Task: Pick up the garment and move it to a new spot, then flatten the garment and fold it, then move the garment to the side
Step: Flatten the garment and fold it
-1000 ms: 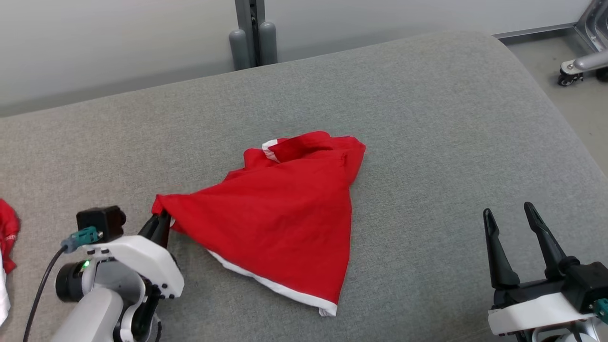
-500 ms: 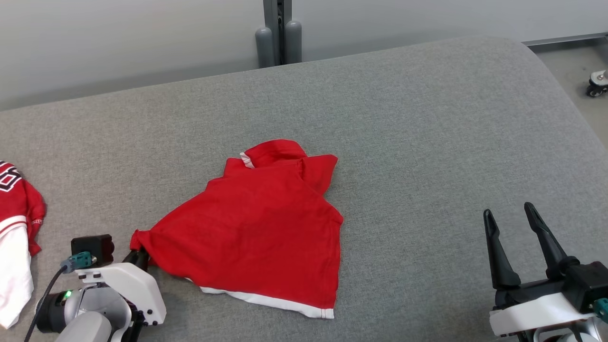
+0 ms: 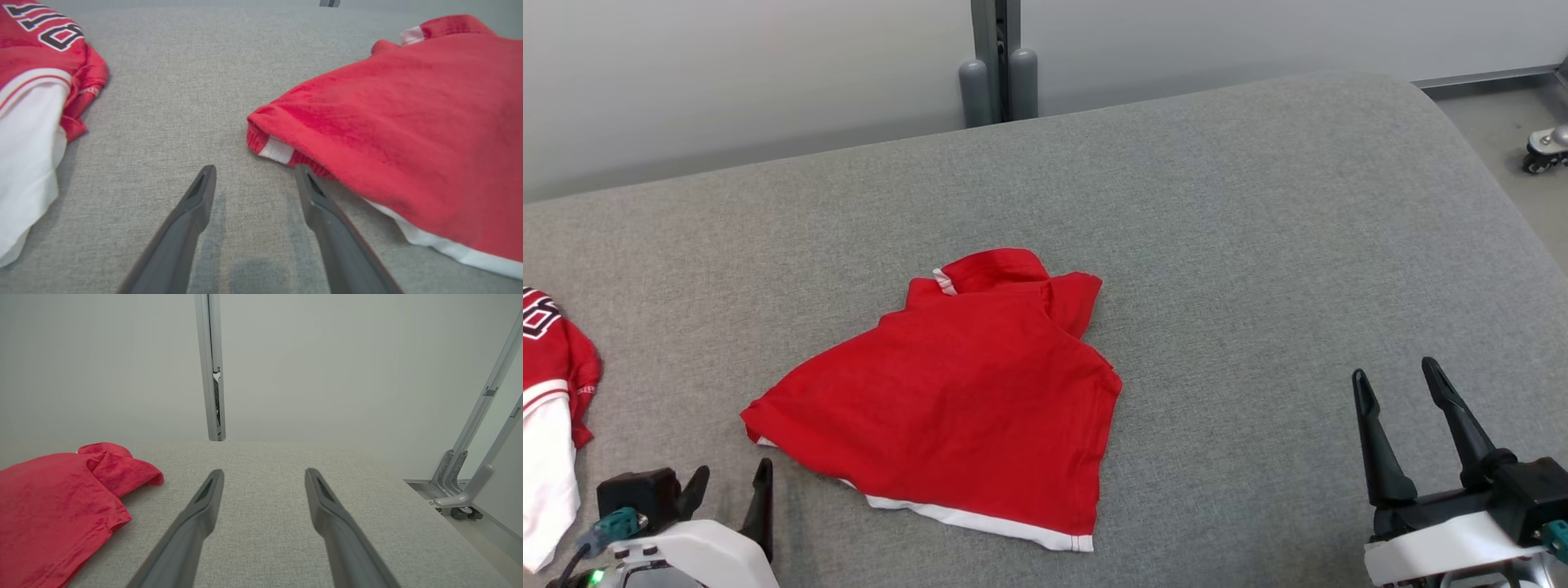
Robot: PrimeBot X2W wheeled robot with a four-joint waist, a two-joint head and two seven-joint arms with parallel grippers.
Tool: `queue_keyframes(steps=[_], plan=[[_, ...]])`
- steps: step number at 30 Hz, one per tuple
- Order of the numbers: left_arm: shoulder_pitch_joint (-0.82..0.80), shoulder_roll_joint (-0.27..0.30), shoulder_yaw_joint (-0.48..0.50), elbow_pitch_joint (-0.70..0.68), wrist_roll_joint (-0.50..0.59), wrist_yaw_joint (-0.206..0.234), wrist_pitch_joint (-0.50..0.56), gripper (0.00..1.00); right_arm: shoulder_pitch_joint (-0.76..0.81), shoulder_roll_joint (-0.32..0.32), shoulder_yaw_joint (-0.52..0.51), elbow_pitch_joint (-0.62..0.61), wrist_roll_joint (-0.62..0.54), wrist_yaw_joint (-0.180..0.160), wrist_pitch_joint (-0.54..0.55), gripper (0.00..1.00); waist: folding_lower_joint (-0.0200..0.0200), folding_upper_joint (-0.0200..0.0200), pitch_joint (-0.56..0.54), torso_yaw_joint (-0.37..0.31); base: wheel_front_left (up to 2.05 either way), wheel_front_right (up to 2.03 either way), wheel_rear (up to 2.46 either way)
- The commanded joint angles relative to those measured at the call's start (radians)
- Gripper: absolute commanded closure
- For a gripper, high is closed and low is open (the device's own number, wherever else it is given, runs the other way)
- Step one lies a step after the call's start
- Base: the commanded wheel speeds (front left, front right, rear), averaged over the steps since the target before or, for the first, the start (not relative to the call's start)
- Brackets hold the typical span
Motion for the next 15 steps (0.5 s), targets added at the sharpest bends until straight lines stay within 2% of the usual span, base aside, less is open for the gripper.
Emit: queue_keyframes(steps=[1,5,8,11,15], plan=[[0.007,0.01,0.004,-0.032,0.011,0.012,0.003,0.0,0.007,-0.007,-0.003,-0.003,0.005,0.001,-0.005,0.0,0.0,0.0,0.002,-0.001,0.0,0.0,0.0],[0.026,0.017,-0.053,-0.22,0.063,0.045,0.035,0.0,-0.005,-0.009,-0.002,-0.008,0.008,0.002,-0.005,0.0,0.0,0.0,0.019,-0.004,0.0,0.0,0.0],[-0.028,-0.017,-0.17,-0.309,0.12,0.02,0.104,0.0,-0.024,-0.007,0.003,-0.009,0.008,0.002,-0.005,0.0,0.0,0.0,0.036,-0.01,0.0,0.0,0.0],[-0.103,-0.075,-0.291,-0.296,0.165,-0.028,0.178,0.0,-0.038,-0.004,0.012,-0.009,0.01,0.002,-0.005,0.0,0.0,0.0,0.054,-0.021,0.0,0.0,0.0],[-0.195,-0.167,-0.402,-0.177,0.192,-0.091,0.241,0.0,-0.056,0.003,0.016,-0.004,0.014,0.001,-0.005,0.0,0.0,0.0,0.075,-0.049,0.0,0.0,0.0]])
